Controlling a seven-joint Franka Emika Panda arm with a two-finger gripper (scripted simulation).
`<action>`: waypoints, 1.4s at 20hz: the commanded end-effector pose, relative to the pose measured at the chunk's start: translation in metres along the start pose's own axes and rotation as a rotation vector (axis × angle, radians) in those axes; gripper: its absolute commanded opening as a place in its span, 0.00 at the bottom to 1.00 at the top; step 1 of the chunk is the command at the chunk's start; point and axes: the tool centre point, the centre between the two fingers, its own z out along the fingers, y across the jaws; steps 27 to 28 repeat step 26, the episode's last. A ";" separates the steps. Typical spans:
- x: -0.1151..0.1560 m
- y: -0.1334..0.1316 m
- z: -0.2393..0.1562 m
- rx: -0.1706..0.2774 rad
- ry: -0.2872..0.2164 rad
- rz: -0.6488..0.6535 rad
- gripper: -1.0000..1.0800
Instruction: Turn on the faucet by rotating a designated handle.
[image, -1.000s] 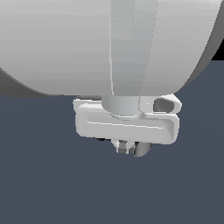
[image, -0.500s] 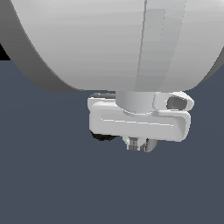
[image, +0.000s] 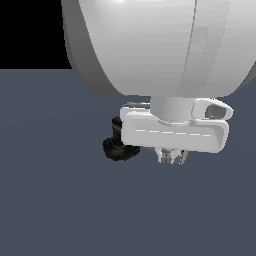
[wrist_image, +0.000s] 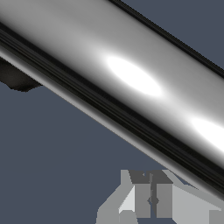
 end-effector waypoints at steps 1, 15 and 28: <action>0.012 0.005 0.001 0.000 0.003 -0.007 0.00; 0.053 0.045 0.003 0.000 -0.001 -0.001 0.00; 0.081 0.072 0.004 0.000 -0.003 0.003 0.00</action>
